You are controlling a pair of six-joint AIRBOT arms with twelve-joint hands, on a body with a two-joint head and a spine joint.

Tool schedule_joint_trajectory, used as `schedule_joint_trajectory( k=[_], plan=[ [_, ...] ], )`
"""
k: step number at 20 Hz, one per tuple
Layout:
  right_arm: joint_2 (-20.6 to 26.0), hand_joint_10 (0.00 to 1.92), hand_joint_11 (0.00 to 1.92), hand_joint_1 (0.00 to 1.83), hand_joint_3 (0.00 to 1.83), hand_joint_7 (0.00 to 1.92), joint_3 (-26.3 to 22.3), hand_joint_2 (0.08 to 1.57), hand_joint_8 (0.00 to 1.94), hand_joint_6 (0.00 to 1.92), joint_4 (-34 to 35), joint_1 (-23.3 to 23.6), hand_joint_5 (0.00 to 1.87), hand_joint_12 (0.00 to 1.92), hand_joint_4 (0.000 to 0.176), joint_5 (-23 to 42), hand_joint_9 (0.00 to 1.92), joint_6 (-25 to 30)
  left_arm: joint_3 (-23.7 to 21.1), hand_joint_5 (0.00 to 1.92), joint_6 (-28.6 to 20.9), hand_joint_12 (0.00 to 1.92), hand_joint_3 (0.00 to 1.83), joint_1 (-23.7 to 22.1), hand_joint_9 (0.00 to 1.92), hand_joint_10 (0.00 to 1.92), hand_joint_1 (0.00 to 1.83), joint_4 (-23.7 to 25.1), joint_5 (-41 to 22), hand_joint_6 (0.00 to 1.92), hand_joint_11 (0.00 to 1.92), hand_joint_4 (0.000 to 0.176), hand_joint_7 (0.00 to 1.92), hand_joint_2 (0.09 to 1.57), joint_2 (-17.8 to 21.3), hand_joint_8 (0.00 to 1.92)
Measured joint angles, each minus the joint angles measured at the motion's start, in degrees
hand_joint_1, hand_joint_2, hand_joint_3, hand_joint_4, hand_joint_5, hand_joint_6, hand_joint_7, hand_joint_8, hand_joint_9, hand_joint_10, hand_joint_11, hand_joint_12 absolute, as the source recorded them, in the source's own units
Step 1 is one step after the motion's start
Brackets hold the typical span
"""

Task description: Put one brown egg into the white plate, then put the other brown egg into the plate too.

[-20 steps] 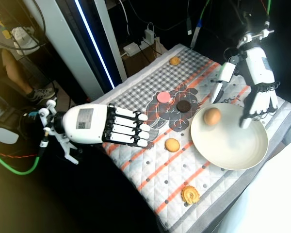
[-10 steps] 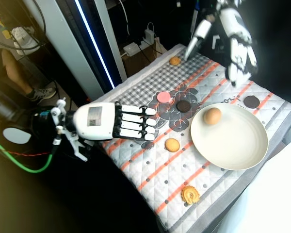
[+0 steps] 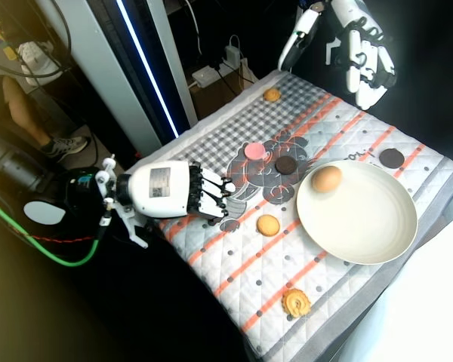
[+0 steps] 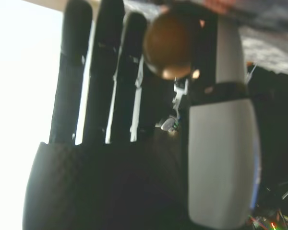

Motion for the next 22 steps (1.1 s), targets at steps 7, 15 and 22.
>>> schedule_joint_trajectory(
  k=[7,15,22],
  plan=[
    [-6.23,0.34,0.96,1.25,0.0,1.13,8.94,1.06,0.86,0.7,-1.33,12.39,1.08,0.9,0.0,-3.74,1.2,-0.37,-1.42,0.23,-0.74,1.04,0.0,1.62,0.4,0.0,0.59,-0.42,-2.45,0.0,0.0,0.126,0.35,0.89,1.25,0.0],
    [-20.63,0.47,0.69,1.01,0.0,1.05,24.85,1.08,0.35,0.25,-4.61,27.36,0.75,1.21,0.0,-17.07,1.01,-0.55,-2.54,0.28,-2.62,0.93,0.0,3.08,0.44,0.0,0.62,-0.22,-8.74,0.0,0.0,0.137,0.41,0.87,1.88,0.0],
    [-20.48,0.0,0.0,0.15,0.0,0.09,23.56,0.97,0.0,0.0,-3.5,29.38,0.0,0.39,0.121,-17.73,0.07,-0.57,-2.1,0.31,-3.87,1.35,0.0,3.63,0.47,0.01,0.61,-1.29,-10.51,0.0,0.0,0.126,0.43,0.89,0.76,0.0]
  ],
)
